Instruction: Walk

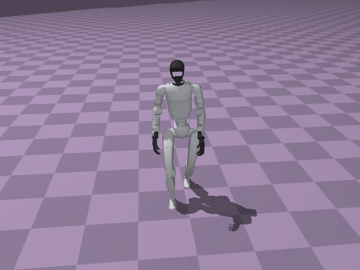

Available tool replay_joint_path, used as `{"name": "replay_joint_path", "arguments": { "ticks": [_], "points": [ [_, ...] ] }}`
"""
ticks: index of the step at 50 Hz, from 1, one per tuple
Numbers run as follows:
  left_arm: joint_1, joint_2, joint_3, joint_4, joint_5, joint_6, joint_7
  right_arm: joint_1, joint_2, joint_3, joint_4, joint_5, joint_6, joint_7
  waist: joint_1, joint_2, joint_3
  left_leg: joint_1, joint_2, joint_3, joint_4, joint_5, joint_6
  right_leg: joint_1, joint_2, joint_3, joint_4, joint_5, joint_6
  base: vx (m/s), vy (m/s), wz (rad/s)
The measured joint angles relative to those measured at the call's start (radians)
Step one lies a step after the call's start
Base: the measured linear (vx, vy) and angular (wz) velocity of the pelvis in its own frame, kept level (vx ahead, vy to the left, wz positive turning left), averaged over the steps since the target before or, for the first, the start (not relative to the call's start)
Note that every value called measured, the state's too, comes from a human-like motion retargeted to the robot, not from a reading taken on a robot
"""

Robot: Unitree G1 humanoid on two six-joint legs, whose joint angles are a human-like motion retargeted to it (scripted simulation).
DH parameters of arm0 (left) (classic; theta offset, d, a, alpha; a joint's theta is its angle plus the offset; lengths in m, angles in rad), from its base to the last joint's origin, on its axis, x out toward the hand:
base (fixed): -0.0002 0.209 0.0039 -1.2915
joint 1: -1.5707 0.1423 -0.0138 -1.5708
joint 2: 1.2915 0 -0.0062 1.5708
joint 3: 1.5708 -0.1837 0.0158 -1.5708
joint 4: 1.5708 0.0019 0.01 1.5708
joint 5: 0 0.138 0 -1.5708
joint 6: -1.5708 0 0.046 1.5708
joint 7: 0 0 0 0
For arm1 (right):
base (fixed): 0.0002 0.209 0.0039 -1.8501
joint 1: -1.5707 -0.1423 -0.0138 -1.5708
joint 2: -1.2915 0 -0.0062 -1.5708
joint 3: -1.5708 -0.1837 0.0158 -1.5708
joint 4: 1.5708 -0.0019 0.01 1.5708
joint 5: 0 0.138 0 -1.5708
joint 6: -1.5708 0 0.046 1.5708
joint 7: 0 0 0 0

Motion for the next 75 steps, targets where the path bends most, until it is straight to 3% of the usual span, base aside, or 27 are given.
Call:
{"name": "replay_joint_path", "arguments": {
  "ticks": [7, 13, 17, 22, 30, 40, 48, 52, 57, 60, 65, 70, 75],
  "points": [
    [0.09, -0.024, -0.026, 0.021, 0.008, -0.004, -0.037, -0.001, 0.002, 0.018, 0.055, 0.009, -0.009, -0.018, 0.029, 0.077, 0.01, 0.009, 0.098, -0.016, 0.248, -0.005, -0.066, 0.097, 0.099, -0.047, 0.026, 0.037, -0.045, 0.0, 0.0, 0.0],
    [0.198, -0.041, -0.055, 0.079, 0.037, 0.001, -0.076, -0.014, -0.003, 0.036, 0.072, 0.001, -0.012, -0.041, 0.073, 0.158, 0.006, -0.12, 0.233, -0.007, 0.633, 0.192, -0.173, 0.184, 0.21, -0.088, -0.016, 0.012, -0.113, 0.0, 0.0, 0.0],
    [0.255, -0.041, -0.066, 0.11, 0.057, 0.016, -0.1, -0.04, -0.012, 0.04, 0.061, -0.023, -0.012, -0.055, 0.116, 0.168, 0.009, -0.247, 0.288, 0.006, 0.837, 0.277, -0.169, 0.255, 0.246, -0.079, -0.068, -0.028, -0.146, 0.0, 0.0, 0.0],
    [0.315, -0.037, -0.055, 0.132, 0.067, 0.024, -0.124, -0.089, -0.024, 0.04, 0.036, -0.048, -0.017, -0.062, 0.17, 0.147, 0.022, -0.405, 0.298, 0.015, 0.923, 0.243, -0.119, 0.369, 0.255, -0.044, -0.152, -0.056, -0.149, 0.0, 0.0, 0.0],
    [0.41, -0.04, -0.007, 0.141, 0.046, 0.01, -0.148, -0.167, -0.036, 0.044, -0.039, -0.049, -0.039, -0.065, 0.215, 0.097, 0.046, -0.58, 0.233, 0.034, 0.677, 0.182, -0.083, 0.532, 0.223, 0.0, -0.239, -0.092, -0.13, 0.0, 0.0, 0.0],
    [0.453, -0.041, 0.024, 0.142, 0.039, 0.007, -0.153, -0.198, -0.03, 0.048, -0.099, -0.048, -0.053, -0.048, 0.203, 0.004, 0.021, -0.613, 0.066, 0.016, 0.1, 0.224, -0.09, 0.63, 0.103, -0.001, -0.257, -0.156, -0.107, 0.0, 0.0, 0.04],
    [0.445, -0.053, 0.013, 0.179, 0.04, 0.018, -0.143, -0.146, 0.015, 0.078, -0.062, -0.074, -0.037, -0.021, 0.185, -0.054, 0.008, -0.599, -0.018, 0.039, 0.223, 0.251, -0.059, 0.644, 0.024, 0.017, 0.009, -0.229, -0.071, 0.0, 0.0, 0.02],
    [0.402, -0.053, 0.009, 0.197, 0.031, 0.026, -0.137, -0.103, 0.037, 0.087, -0.003, -0.089, -0.024, 0.015, 0.16, -0.114, 0.005, -0.544, -0.091, 0.064, 0.242, 0.25, -0.021, 0.628, -0.049, 0.039, 0.191, -0.152, -0.014, 0.01, 0.03, 0.16],
    [0.327, -0.045, 0.004, 0.19, 0.023, 0.036, -0.125, -0.061, 0.049, 0.092, 0.052, -0.097, -0.007, 0.067, 0.114, -0.174, -0.01, -0.469, -0.172, 0.072, 0.2, 0.221, 0.027, 0.495, -0.141, 0.07, 0.497, 0.043, 0.044, 0.0, 0.01, 0.04],
    [0.268, -0.035, 0.003, 0.172, 0.015, 0.04, -0.111, -0.046, 0.045, 0.079, 0.061, -0.098, 0.0, 0.081, 0.087, -0.178, -0.013, -0.408, -0.184, 0.06, 0.159, 0.195, 0.044, 0.395, -0.183, 0.068, 0.632, 0.067, 0.02, 0.0, 0.0, 0.0],
    [0.163, -0.018, 0.014, 0.134, -0.005, 0.041, -0.076, -0.029, 0.028, 0.051, 0.049, -0.079, 0.001, 0.071, 0.044, -0.151, -0.006, -0.276, -0.169, 0.03, 0.06, 0.161, 0.047, 0.236, -0.224, 0.044, 0.688, -0.024, -0.047, 0.0, 0.0, 0.0],
    [0.07, -0.003, 0.03, 0.084, -0.033, 0.032, -0.039, -0.022, 0.016, 0.025, 0.024, -0.051, -0.001, 0.042, 0.008, -0.114, 0.008, -0.151, -0.136, 0.008, -0.032, 0.138, 0.04, 0.109, -0.215, 0.008, 0.549, -0.081, -0.068, 0.0, 0.0, 0.0],
    [0.0, 0.007, 0.032, 0.034, -0.045, 0.016, -0.015, -0.018, 0.008, 0.008, 0.01, -0.03, 0.003, 0.017, -0.008, -0.07, 0.017, -0.05, -0.088, -0.004, -0.102, 0.125, 0.026, 0.043, -0.153, -0.025, 0.294, -0.066, -0.042, 0.0, 0.0, 0.0]
  ]
}}
